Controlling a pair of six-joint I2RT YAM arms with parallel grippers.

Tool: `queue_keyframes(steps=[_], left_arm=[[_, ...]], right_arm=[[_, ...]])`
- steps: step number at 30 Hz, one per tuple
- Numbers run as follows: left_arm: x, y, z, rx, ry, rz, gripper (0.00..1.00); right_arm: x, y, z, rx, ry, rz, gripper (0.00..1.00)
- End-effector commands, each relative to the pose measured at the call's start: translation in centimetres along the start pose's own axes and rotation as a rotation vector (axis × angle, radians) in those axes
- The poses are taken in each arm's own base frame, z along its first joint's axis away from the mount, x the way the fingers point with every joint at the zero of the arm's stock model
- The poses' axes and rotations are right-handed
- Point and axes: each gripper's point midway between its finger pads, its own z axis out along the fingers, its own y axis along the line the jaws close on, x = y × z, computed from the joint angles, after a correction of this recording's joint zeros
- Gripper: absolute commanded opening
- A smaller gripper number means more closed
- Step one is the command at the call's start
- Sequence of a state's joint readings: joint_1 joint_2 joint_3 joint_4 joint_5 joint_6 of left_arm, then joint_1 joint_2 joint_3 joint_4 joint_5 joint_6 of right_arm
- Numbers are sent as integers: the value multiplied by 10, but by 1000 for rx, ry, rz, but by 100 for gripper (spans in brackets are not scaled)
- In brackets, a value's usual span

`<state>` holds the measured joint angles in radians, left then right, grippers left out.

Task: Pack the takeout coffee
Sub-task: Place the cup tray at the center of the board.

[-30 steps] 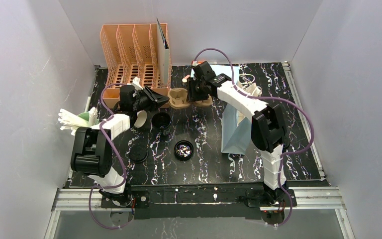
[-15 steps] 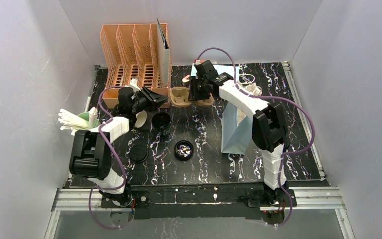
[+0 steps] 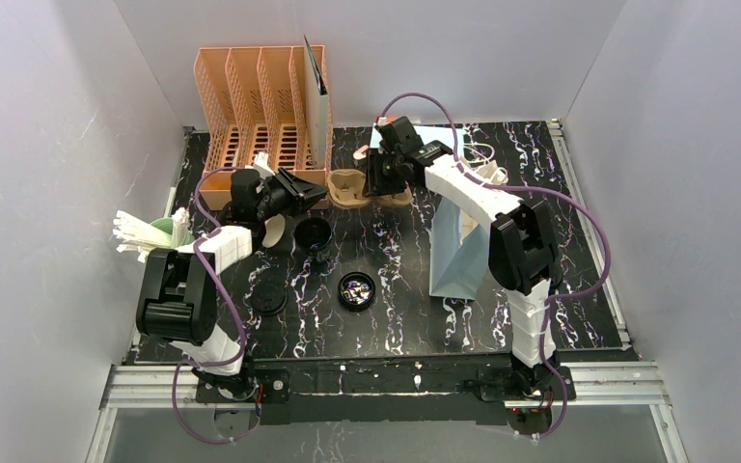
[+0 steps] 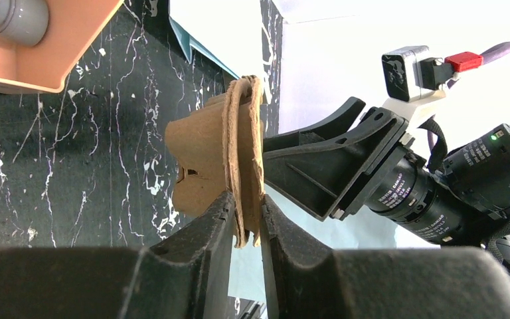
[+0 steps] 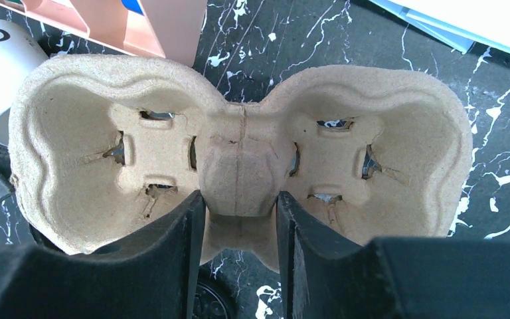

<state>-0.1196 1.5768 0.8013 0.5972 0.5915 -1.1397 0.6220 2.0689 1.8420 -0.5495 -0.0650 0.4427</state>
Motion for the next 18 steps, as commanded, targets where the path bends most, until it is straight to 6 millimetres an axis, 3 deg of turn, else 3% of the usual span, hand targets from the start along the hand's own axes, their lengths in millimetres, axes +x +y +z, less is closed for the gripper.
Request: queue_keyframes(steps=[1, 11, 18], left_arm=[[-5, -14, 0, 40, 3, 15, 19], [-5, -12, 2, 42, 4, 7, 14], [-11, -10, -10, 36, -64, 15, 20]], right_arm=[[-21, 17, -18, -58, -67, -2, 42], [-21, 17, -20, -58, -71, 0, 42], [-23, 12, -20, -42, -73, 8, 42]])
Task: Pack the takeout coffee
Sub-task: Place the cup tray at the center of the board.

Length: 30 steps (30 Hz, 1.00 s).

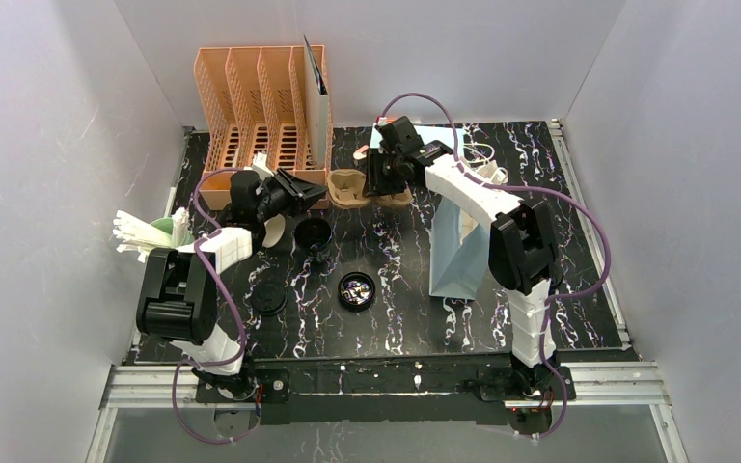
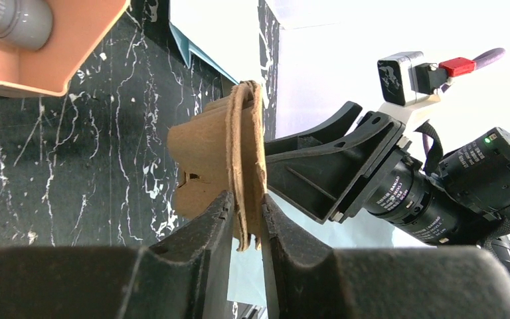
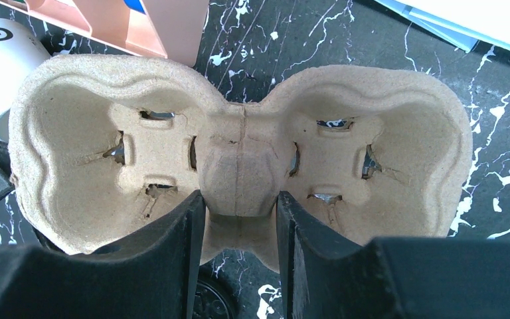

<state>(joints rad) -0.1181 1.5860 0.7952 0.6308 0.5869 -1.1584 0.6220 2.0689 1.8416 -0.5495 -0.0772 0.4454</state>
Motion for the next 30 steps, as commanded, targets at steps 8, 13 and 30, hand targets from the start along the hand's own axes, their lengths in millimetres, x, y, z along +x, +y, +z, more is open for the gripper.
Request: queue_keyframes(steps=[8, 13, 30], left_arm=[[-9, -11, -7, 44, -29, 13, 20], [-7, -12, -3, 53, 0, 10, 20], [-1, 0, 12, 38, 48, 0, 18]], right_arm=[[-23, 13, -21, -47, -75, 2, 42], [-23, 15, -20, -58, -75, 3, 42], [-22, 25, -20, -113, -68, -5, 43]])
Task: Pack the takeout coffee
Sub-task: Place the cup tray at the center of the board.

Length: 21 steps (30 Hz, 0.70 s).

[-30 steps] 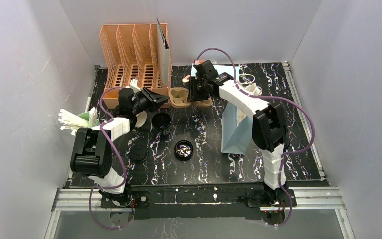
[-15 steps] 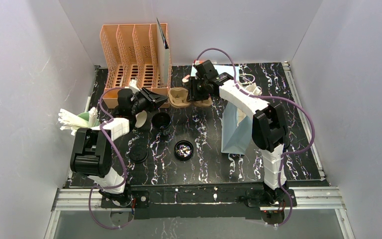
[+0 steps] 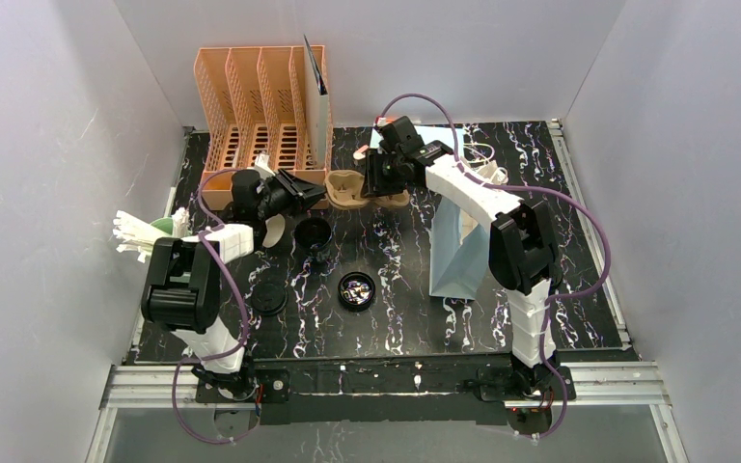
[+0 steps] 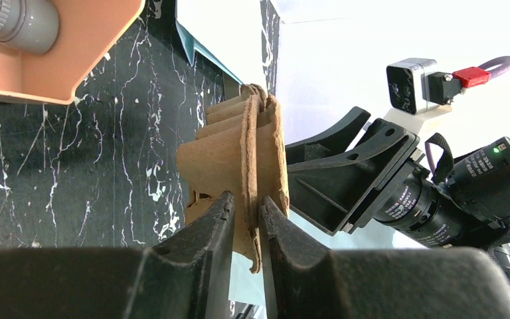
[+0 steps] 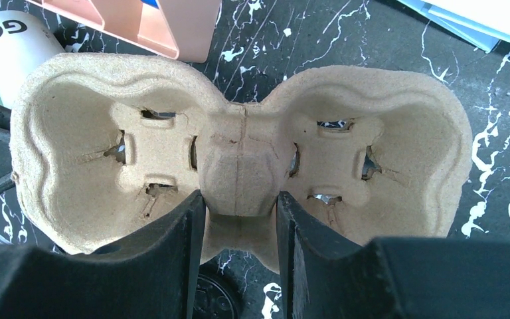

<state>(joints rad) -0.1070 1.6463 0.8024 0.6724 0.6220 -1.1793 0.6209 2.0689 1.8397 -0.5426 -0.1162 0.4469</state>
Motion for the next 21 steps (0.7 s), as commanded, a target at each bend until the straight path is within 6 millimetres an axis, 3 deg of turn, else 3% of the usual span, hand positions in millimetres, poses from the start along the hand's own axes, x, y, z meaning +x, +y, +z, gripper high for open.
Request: queue_keyframes(steps=[1, 6, 14, 21], left_arm=[[-1, -11, 6, 35, 26, 33, 17], [-6, -9, 12, 20, 21, 53, 0], [-15, 39, 9, -245, 16, 181, 0], [-17, 59, 7, -332, 21, 209, 0]], right_arm=[[-24, 19, -19, -75, -79, -8, 42], [-26, 16, -18, -56, -85, -8, 43], [-44, 6, -38, 18, -197, 5, 43], [-50, 8, -47, 5, -229, 11, 46]])
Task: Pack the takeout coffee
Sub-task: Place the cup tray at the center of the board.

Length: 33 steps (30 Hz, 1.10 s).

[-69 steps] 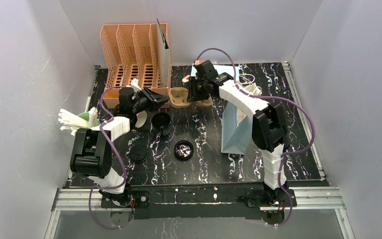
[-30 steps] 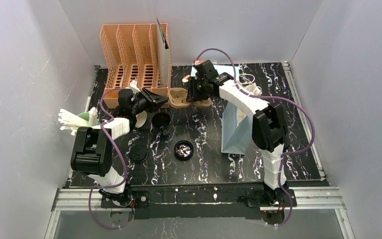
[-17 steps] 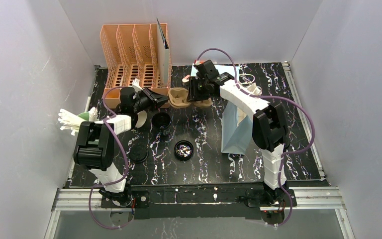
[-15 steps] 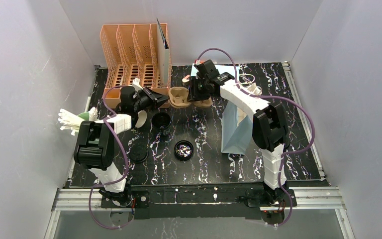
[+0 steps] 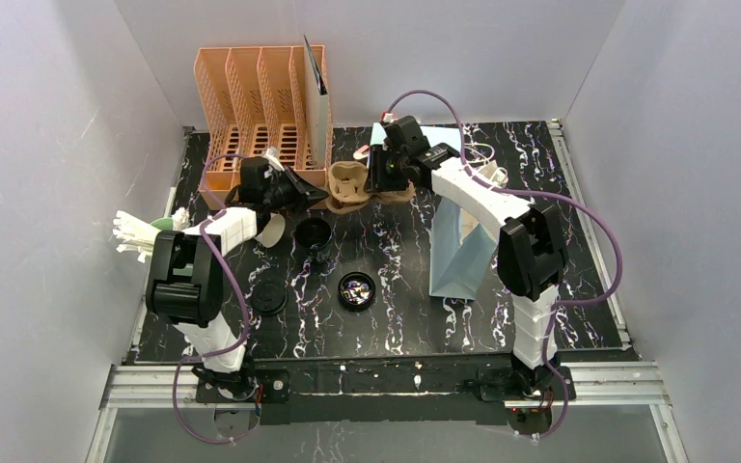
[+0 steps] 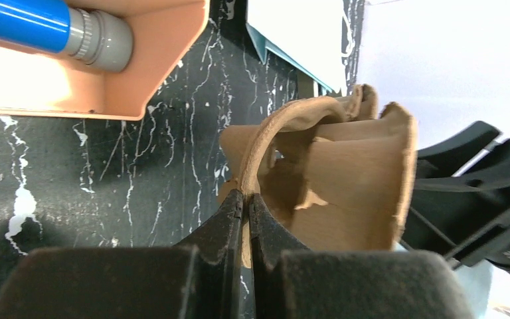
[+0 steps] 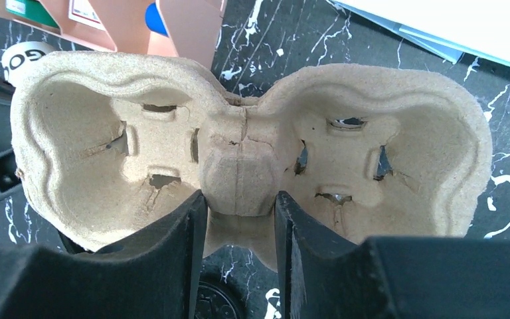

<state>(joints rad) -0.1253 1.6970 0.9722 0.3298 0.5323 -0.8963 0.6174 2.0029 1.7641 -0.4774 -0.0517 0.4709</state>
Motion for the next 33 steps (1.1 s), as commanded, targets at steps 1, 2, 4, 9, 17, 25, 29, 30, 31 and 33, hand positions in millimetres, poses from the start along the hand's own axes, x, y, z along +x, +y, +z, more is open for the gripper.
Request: queue_keyframes(steps=[1, 2, 4, 9, 17, 25, 29, 30, 31, 33], left_arm=[[-4, 32, 1, -140, -5, 40, 0], [-4, 34, 1, -151, -4, 42, 0], [-6, 37, 1, -170, -6, 50, 0], [-7, 45, 3, -208, -3, 54, 0], [-1, 56, 4, -242, 7, 55, 0], [-10, 40, -1, -233, -19, 89, 6], [-17, 21, -11, -214, -37, 126, 17], [-20, 14, -15, -205, -45, 136, 20], [-22, 8, -19, -197, -53, 148, 23], [-29, -9, -29, -170, -85, 180, 32]], right_arm=[[-43, 13, -32, -28, -149, -4, 46], [-43, 13, -33, -26, -151, -4, 45], [-46, 13, -36, -23, -161, -7, 45], [-61, 22, -55, -48, -218, -33, 45], [-69, 37, -81, -120, -273, -38, 45], [-90, 74, -130, -258, -316, -126, 43], [-108, 100, -173, -345, -382, -207, 43], [-111, 104, -185, -358, -403, -224, 43], [-115, 106, -197, -364, -430, -238, 43], [-117, 109, -220, -373, -480, -261, 42]])
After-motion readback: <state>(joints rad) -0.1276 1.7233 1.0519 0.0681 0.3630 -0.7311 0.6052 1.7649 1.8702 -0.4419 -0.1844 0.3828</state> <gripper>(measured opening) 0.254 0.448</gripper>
